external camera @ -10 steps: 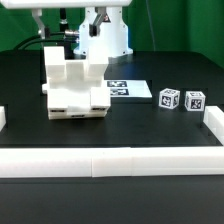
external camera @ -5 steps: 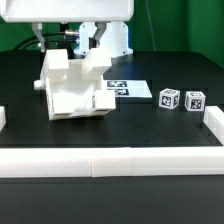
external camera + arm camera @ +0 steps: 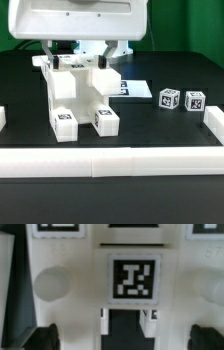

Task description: Assemble chair

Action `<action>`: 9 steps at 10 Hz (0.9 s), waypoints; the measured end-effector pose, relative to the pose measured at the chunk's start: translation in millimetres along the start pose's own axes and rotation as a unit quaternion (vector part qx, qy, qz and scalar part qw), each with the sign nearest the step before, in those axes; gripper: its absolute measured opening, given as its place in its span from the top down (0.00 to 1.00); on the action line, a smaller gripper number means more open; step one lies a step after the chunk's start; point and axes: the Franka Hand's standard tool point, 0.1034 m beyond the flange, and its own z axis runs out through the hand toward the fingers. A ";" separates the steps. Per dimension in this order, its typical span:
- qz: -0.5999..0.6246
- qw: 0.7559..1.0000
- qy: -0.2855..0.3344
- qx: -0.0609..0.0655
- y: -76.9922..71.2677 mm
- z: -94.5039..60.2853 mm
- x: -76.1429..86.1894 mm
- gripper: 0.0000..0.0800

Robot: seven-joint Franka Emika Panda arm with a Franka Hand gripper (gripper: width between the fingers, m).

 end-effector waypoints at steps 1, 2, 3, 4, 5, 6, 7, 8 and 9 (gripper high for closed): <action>0.012 1.000 -0.003 0.001 -3.8 1.0 5.1 0.19; 0.028 1.000 -0.002 0.000 -9.0 -0.2 19.4 0.19; 0.029 1.000 0.003 -0.002 -12.9 -1.6 29.1 0.19; 0.031 1.000 0.003 0.000 -16.7 -3.4 33.0 0.19; 0.031 1.000 0.002 0.001 -16.3 -5.7 34.7 0.19; 0.031 1.000 0.002 0.001 -16.0 -6.4 35.3 0.19; 0.028 1.000 -0.005 0.003 -15.8 -8.5 33.1 0.19; 0.021 1.000 -0.015 0.008 -15.3 -19.0 29.3 0.19; 0.018 1.000 -0.018 0.014 -14.6 -32.7 25.8 0.19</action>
Offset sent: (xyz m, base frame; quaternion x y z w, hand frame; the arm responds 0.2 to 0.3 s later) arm 0.0202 0.0266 0.0017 0.0126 -0.0085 0.0367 0.9992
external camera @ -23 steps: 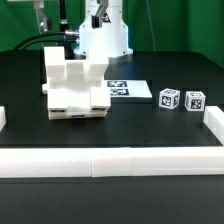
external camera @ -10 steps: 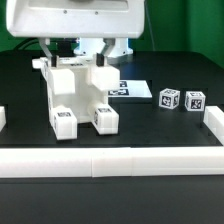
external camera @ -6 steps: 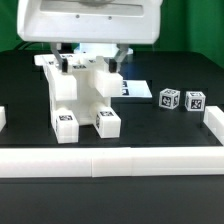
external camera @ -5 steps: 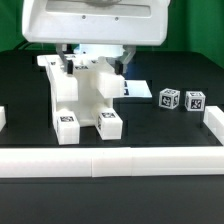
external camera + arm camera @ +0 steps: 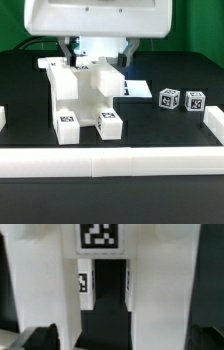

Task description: Assemble chair

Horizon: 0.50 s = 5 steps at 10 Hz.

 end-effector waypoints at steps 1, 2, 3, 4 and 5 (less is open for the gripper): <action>0.003 1.000 0.004 0.004 -2.2 -9.0 -1.6 0.19; 0.014 1.000 0.005 0.007 -14.4 -15.8 -2.8 0.19; 0.026 1.000 0.005 0.001 -39.4 -16.8 -3.2 0.19; 0.029 1.000 0.001 -0.008 -70.2 -8.1 -2.3 0.19; 0.041 0.999 -0.004 -0.023 -86.8 2.2 1.2 0.19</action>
Offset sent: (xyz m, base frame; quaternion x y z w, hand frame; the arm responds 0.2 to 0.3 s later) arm -0.0243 0.0816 -0.0087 -0.0667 -0.0070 0.0450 0.9967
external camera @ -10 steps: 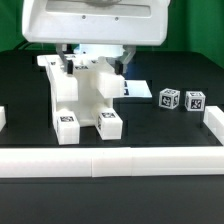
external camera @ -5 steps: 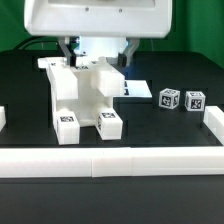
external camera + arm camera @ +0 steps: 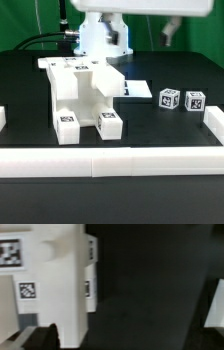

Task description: Assemble chair

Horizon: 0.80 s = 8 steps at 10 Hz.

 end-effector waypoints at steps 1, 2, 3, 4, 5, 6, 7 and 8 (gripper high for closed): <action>-0.012 1.000 0.000 0.003 0.5 0.8 0.3 0.19; -0.008 1.000 0.000 0.003 2.9 0.3 0.2 0.19; -0.009 1.000 -0.001 0.003 -1.2 1.2 -0.5 0.19; 0.043 0.999 -0.005 0.007 -21.5 3.9 -6.5 0.19; 0.070 0.998 -0.007 0.009 -56.0 10.2 -12.8 0.19; 0.079 0.997 -0.010 0.008 -81.4 16.0 -15.6 0.19; 0.086 0.996 -0.007 0.007 -93.6 22.5 -15.5 0.19; 0.081 0.997 -0.007 -0.003 -99.3 28.9 -17.1 0.19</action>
Offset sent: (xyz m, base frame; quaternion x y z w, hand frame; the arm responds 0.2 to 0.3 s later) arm -0.0481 0.0725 -0.0097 0.0607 -0.0371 0.1592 0.9847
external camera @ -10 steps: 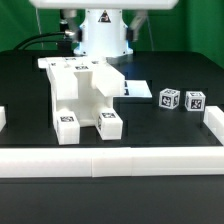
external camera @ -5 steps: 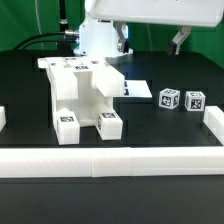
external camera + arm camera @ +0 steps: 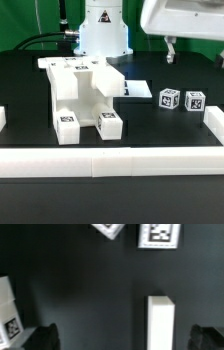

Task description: Assemble chair

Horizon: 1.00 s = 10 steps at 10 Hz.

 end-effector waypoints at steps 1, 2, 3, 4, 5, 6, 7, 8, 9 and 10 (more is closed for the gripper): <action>-0.001 1.000 0.000 0.002 1.5 -1.2 1.3 0.19; 0.000 1.000 0.001 0.002 2.5 -1.1 1.6 0.19; 0.019 1.000 0.002 0.017 1.6 -0.9 1.2 0.19; 0.088 0.994 0.007 0.065 3.2 -1.4 -0.9 0.19; 0.112 0.990 0.017 0.082 1.0 1.2 -3.5 0.19; 0.132 0.986 0.031 0.101 -7.3 6.7 -3.6 0.19; 0.147 0.982 0.040 0.116 -14.9 11.7 -3.0 0.19; 0.159 0.979 0.041 0.117 -30.4 17.6 -5.2 0.19; 0.153 0.980 0.041 0.117 -31.0 17.7 -5.6 0.19; 0.155 0.980 0.041 0.116 -28.9 18.1 -5.1 0.19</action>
Offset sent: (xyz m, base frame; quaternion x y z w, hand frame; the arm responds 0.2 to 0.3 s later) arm -0.0260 0.0116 0.0021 0.2555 -0.0101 0.2463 0.9349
